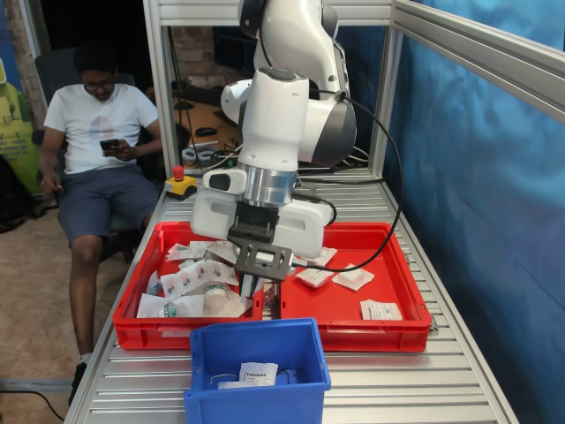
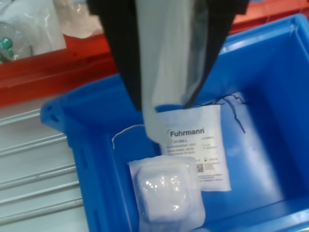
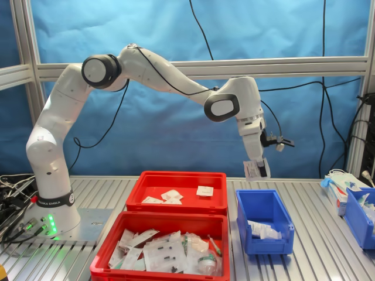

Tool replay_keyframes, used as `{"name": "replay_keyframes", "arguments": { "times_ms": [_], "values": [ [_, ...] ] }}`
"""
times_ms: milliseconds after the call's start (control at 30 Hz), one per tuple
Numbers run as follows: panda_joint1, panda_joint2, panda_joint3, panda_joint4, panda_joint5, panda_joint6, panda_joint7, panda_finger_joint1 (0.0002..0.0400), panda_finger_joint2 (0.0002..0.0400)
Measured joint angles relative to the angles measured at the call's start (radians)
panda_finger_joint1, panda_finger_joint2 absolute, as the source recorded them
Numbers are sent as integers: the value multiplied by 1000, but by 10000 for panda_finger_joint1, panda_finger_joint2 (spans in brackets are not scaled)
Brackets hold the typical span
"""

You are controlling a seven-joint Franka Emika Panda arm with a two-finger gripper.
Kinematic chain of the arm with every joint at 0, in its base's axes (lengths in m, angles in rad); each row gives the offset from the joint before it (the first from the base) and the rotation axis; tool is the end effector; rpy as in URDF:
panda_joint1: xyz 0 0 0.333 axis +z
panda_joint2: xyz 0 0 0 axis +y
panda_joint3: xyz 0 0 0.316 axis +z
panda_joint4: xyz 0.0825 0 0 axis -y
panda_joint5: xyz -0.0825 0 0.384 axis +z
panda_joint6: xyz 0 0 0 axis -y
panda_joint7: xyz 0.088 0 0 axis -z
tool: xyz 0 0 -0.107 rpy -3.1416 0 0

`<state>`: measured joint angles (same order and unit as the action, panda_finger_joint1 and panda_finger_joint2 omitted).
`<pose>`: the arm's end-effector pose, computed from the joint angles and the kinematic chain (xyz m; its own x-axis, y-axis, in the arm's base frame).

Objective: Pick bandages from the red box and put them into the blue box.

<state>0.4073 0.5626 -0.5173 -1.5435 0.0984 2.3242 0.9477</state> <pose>0.7177 -0.0129 0.3876 0.4904 -0.8150 0.3086 -0.8288 -0.5457 -0.1241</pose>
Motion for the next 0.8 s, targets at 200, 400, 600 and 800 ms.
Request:
{"name": "replay_keyframes", "arguments": {
  "times_ms": [200, 400, 600, 800],
  "values": [
    [-10, 31, -1, 18, 0, 2, 0, 61, 61],
    [-20, 66, -2, 32, 0, 3, 0, 61, 61],
    [-27, 100, -2, 53, 0, 4, 0, 61, 61],
    [-28, 135, -2, 88, 0, 20, 0, 61, 61]
  ]
}}
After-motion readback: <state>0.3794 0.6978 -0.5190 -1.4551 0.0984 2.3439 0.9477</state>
